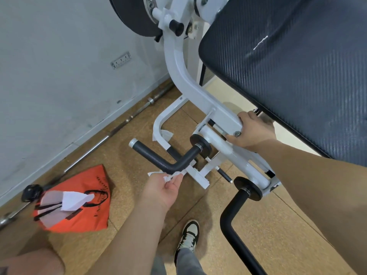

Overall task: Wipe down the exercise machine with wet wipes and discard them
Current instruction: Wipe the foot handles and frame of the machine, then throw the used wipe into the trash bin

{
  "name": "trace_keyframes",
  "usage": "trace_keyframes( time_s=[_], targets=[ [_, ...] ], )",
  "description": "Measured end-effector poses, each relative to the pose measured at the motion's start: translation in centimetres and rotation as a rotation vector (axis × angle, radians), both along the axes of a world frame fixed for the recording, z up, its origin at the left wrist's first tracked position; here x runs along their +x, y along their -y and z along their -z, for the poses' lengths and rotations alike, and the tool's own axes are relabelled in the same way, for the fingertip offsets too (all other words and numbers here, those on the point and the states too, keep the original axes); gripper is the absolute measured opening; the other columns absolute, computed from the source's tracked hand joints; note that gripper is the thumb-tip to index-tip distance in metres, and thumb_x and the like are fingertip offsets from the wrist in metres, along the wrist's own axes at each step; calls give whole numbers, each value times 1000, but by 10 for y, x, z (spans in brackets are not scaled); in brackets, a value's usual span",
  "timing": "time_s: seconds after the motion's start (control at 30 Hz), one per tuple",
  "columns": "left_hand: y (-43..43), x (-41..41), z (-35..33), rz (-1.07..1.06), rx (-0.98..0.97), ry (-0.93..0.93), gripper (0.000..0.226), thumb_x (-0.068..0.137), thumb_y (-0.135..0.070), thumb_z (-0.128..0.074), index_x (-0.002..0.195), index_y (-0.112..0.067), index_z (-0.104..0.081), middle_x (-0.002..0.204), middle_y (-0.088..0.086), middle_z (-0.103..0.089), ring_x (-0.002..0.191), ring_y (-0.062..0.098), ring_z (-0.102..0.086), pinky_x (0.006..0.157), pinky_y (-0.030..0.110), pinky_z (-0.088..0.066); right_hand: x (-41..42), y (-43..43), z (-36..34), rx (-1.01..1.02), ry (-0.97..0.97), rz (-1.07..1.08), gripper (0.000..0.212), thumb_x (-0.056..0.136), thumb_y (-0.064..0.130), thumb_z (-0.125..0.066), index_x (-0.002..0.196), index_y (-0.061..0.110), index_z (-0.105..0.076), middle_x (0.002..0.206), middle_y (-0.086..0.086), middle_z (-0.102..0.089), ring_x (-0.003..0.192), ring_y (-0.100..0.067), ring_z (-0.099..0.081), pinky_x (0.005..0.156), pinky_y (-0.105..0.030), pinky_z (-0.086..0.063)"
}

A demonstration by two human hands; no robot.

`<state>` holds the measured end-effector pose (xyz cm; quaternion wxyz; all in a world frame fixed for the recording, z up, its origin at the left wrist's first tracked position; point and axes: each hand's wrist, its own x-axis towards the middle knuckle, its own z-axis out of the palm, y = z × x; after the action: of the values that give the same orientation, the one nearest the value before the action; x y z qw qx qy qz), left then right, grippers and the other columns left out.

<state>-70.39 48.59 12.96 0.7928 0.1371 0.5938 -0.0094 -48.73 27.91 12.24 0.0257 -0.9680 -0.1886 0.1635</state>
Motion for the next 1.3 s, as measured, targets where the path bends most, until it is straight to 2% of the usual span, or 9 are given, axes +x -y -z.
trace_keyframes(
  time_s=[0.1,0.23,0.43,0.53,0.63,0.8,1.0,1.23,1.3],
  targets=[
    [-28,4,-13,45,28,-47,14,105,-6,-43,107,-4,-56,89,11,-52,77,22,-59,63,31,-60,-1,-3,-1,-53,-64,52,81,85,75,-57,145,25,-37,139,-3,-50,126,-28,-54,106,-54,-41],
    [-90,11,-38,-129,87,-65,24,102,-7,-48,124,-9,-57,89,1,-53,58,14,-58,51,29,-55,-9,-11,-3,-95,-130,158,86,87,73,-59,152,24,-31,151,-7,-40,137,-32,-45,104,-58,-43],
    [-103,-14,-86,212,494,-5,47,100,5,-45,144,-12,-43,120,15,-65,103,31,-72,92,51,-60,-88,-38,-17,42,45,226,69,97,51,-51,151,12,-35,159,-16,-30,151,-36,-23,120,-61,-26],
    [-81,-44,-104,495,654,31,45,89,5,-46,132,-8,-53,109,20,-70,97,37,-71,74,47,-63,-146,-78,-38,376,-59,73,45,98,51,-51,123,17,-67,137,-14,-55,131,-31,-50,108,-50,-43],
    [-67,-71,-120,668,748,57,36,76,-3,-49,110,-2,-59,102,25,-69,87,36,-67,58,32,-53,-193,-122,-83,639,-564,157,42,103,51,-50,82,19,-67,81,3,-64,75,-12,-61,72,-43,-54],
    [-68,-115,-145,660,760,99,21,89,-13,-65,108,-21,-64,98,7,-72,86,23,-69,63,29,-51,-249,-159,-131,798,-895,360,42,107,44,-51,95,13,-77,84,-14,-78,72,-24,-72,75,-41,-63],
    [-99,-187,-151,683,693,175,48,78,-52,-73,111,-18,-67,99,4,-74,92,22,-72,85,40,-57,-303,-189,-140,835,-1009,318,34,101,38,-60,102,8,-75,78,-9,-67,66,-20,-58,61,-37,-46],
    [-198,-304,-148,551,531,198,34,75,-29,-63,95,-3,-72,95,28,-70,84,30,-65,80,39,-52,-412,-291,-152,826,-1004,345,15,96,14,-70,84,6,-66,61,-8,-64,52,-19,-55,49,-29,-43],
    [-231,-345,-143,608,661,183,11,88,-21,-62,85,-12,-69,82,10,-72,75,19,-63,70,25,-51,-449,-327,-149,856,-1014,395,13,96,13,-71,87,5,-66,64,-12,-66,48,-17,-56,42,-26,-43]
  ],
)
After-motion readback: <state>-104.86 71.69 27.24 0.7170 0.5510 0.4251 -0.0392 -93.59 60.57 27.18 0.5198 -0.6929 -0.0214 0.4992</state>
